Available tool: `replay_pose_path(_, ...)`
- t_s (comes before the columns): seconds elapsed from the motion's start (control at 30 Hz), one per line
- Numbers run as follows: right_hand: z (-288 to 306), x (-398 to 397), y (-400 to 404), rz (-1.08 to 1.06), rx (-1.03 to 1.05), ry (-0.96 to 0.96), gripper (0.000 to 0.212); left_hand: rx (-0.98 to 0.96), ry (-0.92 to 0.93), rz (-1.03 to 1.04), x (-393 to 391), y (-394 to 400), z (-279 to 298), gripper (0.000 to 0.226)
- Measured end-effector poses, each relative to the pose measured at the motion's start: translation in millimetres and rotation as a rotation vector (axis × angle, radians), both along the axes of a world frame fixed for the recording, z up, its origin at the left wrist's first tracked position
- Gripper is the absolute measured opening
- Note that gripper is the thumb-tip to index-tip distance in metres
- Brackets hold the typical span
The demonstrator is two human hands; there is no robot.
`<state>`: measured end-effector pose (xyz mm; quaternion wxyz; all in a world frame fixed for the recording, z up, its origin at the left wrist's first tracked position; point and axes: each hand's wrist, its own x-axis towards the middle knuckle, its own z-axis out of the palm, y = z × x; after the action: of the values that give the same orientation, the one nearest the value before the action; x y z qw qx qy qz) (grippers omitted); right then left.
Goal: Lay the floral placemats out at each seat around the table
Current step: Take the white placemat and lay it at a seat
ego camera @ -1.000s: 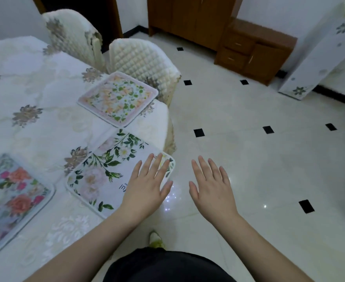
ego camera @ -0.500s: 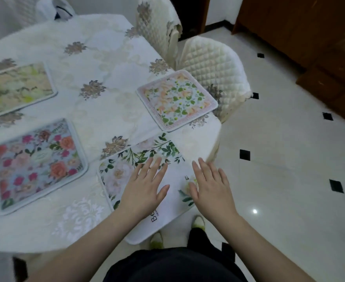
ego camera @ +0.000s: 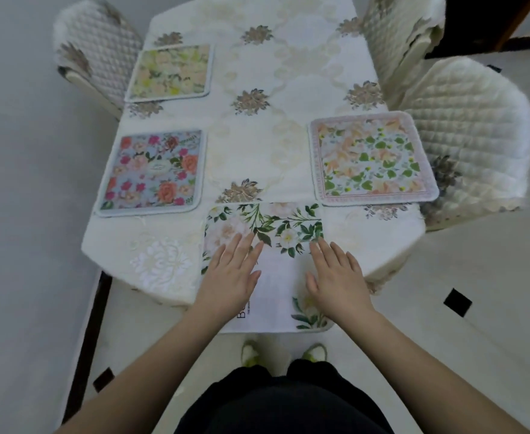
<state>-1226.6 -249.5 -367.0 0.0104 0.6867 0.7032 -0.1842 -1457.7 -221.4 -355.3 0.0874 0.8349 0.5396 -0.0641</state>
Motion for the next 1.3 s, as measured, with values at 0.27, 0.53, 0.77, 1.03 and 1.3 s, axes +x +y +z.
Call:
replay_pose_path(0.27, -18, -25, 26, 0.102, -0.016, -0.031, 0.064, -0.004, -0.05, 0.206, -30, -22, -22, 0.061)
replay_pose_path(0.53, -39, -26, 36, 0.143, -0.098, -0.122, 0.064, -0.139, 0.009, 0.34, -55, -33, -51, 0.066)
replay_pose_path(0.77, -45, -25, 27, 0.105, -0.142, -0.164, 0.069, -0.304, -0.026, 0.434, -64, -37, -63, 0.073)
replay_pose_path(1.03, -50, -30, 13, -0.196, -0.207, -0.094, 0.077, -0.318, -0.193, 0.447, -71, -35, -69, 0.073)
replay_pose_path(1.3, -43, -34, 7, -0.311, -0.048, 0.089, 0.067, -0.235, -0.379, 0.462, -79, -37, -62, 0.067)
